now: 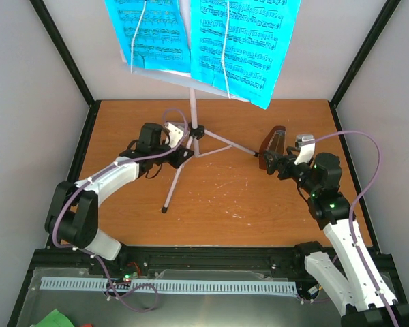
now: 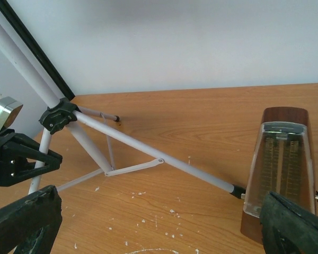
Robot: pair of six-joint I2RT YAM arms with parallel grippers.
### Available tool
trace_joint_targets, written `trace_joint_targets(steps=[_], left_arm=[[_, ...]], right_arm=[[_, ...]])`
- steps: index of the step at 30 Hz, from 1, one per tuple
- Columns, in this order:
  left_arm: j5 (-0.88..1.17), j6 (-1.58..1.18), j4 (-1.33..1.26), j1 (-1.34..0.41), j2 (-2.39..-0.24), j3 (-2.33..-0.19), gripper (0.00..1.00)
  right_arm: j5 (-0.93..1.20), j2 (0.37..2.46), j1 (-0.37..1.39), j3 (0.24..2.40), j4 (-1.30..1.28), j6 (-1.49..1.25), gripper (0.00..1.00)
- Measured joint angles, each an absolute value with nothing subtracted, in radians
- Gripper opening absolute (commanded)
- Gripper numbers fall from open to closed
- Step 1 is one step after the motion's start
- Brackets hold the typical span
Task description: Pack up the instrument practice props
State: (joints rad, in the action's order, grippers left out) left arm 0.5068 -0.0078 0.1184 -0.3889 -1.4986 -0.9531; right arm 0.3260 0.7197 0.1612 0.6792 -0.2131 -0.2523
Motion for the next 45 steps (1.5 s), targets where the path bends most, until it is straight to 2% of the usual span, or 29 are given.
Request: trace_joint_targets(steps=[6,7,8,9,11,14,15,16,18,23,28,31,36,45], left_arm=[[0.522,-0.009,0.102,-0.437,-1.568,-1.013,0.00],[0.525,-0.010,0.097,-0.450,-1.588,-1.031,0.03],[0.529,-0.012,0.090,-0.464,-1.609,-1.051,0.08],[0.531,-0.014,0.083,-0.474,-1.624,-1.063,0.18],[0.535,-0.016,0.064,-0.492,-1.644,-1.077,0.45],[0.530,-0.011,0.041,-0.502,-1.645,-1.076,0.67],[0.525,-0.015,0.031,-0.502,-1.640,-1.073,0.80],[0.515,-0.017,0.018,-0.502,-1.630,-1.066,0.88],[0.480,-0.031,-0.003,-0.499,-1.587,-1.038,0.99],[0.392,-0.146,-0.031,-0.425,-1.381,-0.942,0.99],[0.427,-0.247,-0.024,-0.281,-1.190,-0.924,0.99],[0.455,-0.271,0.018,-0.263,-1.119,-0.937,0.99],[0.457,-0.279,0.072,-0.260,-1.036,-0.944,0.99],[0.434,-0.281,0.133,-0.258,-0.985,-0.945,0.99]], right_arm=[[0.326,0.720,0.161,0.664,-0.214,-0.260,1.00],[0.325,0.720,0.161,0.664,-0.213,-0.264,1.00],[0.324,0.720,0.161,0.664,-0.213,-0.271,1.00],[0.321,0.720,0.161,0.664,-0.214,-0.277,1.00],[0.313,0.720,0.161,0.665,-0.221,-0.287,1.00],[0.294,0.727,0.161,0.675,-0.251,-0.303,1.00],[0.286,0.732,0.161,0.682,-0.260,-0.306,1.00],[0.278,0.738,0.161,0.687,-0.266,-0.309,1.00],[0.260,0.754,0.161,0.703,-0.280,-0.316,1.00],[0.133,0.768,0.162,0.783,-0.354,-0.337,1.00],[-0.028,0.716,0.161,0.939,-0.369,-0.320,1.00],[-0.068,0.713,0.161,1.095,-0.380,-0.313,1.00],[0.046,0.828,0.161,1.438,-0.410,-0.344,0.95],[0.423,0.930,0.161,1.650,-0.414,-0.482,0.79]])
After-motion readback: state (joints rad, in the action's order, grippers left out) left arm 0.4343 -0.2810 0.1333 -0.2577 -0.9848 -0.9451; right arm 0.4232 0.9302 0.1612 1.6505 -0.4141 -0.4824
